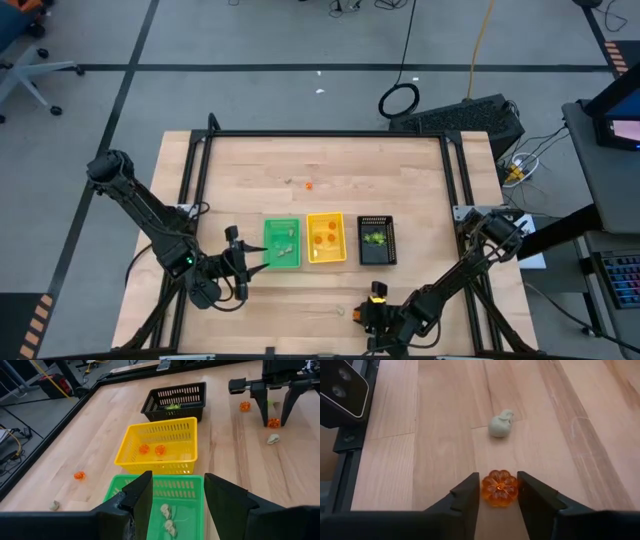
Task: Sort Halloween decoration
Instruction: Put the orange pumpkin toy into the yellow basket
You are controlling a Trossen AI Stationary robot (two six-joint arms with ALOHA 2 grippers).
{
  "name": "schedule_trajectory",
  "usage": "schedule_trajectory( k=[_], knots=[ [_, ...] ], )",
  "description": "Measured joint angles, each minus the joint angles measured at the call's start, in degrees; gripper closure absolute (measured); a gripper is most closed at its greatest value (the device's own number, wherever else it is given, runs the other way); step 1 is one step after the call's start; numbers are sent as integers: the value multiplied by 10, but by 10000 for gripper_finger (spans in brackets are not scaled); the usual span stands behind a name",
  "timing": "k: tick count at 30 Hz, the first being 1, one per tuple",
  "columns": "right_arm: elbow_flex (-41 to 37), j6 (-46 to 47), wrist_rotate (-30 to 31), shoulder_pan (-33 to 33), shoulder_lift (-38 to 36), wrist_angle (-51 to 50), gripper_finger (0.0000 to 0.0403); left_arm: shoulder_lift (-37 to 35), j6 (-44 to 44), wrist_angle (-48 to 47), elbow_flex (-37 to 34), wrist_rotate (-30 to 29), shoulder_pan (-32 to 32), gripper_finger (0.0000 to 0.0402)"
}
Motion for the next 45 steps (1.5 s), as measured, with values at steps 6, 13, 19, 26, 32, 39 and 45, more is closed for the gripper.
schedule_trajectory(
  k=[6,13,19,26,32,39,45],
  knots=[
    [0,0,-4,-2,0,0,313,0,0,0,0,0,0,223],
    [0,0,-4,-2,0,1,326,0,0,0,0,0,0,223],
    [0,0,-4,-2,0,3,327,0,0,0,0,0,0,223],
    [0,-2,-11,-2,-11,0,328,0,0,0,0,0,0,223],
    [0,-41,-7,-2,-44,1,328,0,-1,0,0,0,0,223],
    [0,-129,-5,-6,-107,-9,329,0,-4,11,0,0,0,223],
    [0,-223,-3,-16,-178,-45,329,0,-4,27,0,0,0,223]
  ],
)
